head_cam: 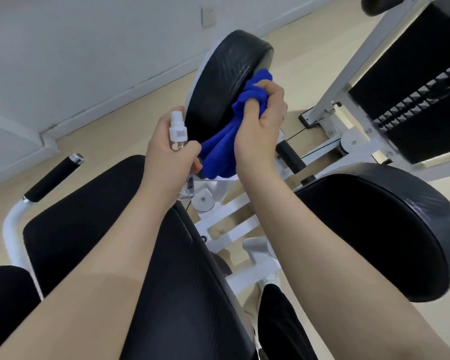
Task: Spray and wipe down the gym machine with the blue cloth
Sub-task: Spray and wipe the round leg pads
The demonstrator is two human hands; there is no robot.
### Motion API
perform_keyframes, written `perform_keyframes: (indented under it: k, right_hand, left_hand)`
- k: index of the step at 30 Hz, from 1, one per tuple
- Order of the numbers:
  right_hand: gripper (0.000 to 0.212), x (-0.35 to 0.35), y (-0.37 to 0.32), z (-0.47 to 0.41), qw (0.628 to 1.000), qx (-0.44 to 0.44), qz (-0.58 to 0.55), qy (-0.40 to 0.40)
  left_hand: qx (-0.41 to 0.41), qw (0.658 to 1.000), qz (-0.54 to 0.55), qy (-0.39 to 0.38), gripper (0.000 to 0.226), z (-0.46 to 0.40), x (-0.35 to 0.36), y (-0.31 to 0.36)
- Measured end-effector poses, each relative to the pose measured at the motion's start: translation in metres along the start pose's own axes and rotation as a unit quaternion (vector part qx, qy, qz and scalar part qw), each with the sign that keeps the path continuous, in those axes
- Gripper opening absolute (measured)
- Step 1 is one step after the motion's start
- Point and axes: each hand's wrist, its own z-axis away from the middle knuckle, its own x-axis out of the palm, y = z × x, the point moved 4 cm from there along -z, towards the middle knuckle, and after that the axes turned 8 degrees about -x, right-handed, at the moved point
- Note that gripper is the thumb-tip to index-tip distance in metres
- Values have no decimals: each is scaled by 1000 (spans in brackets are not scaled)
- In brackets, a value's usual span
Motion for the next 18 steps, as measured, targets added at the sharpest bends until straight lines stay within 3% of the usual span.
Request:
perform_keyframes:
  k: [2, 4, 6, 8, 10, 13, 16, 18]
  right_hand:
    - [24, 13, 23, 4, 998, 39, 51, -17]
    - [26, 23, 74, 24, 976, 202, 74, -30]
    - [30, 32, 111, 45, 931, 364, -1, -19]
    - [27, 42, 116, 40, 889, 451, -68, 44]
    - [21, 43, 100, 19, 886, 432, -109, 125]
    - [23, 27, 67, -13, 930, 292, -147, 169]
    - [23, 13, 49, -28, 969, 141, -96, 178]
    - [23, 14, 63, -30, 979, 109, -13, 171]
  left_hand:
    - [6, 999, -33, -2, 50, -13, 0, 7]
    - [7, 999, -49, -2, 49, -30, 1, 12]
    - [5, 999, -52, -6, 46, -43, 0, 13]
    - [11, 998, -51, -19, 46, -54, 2, 14]
    - [14, 998, -51, -26, 50, -65, 7, 14]
    - [21, 998, -54, -23, 52, -78, 12, 19]
    - [8, 998, -51, -43, 52, -89, 13, 22]
    - [4, 997, -54, -50, 52, -95, 11, 23]
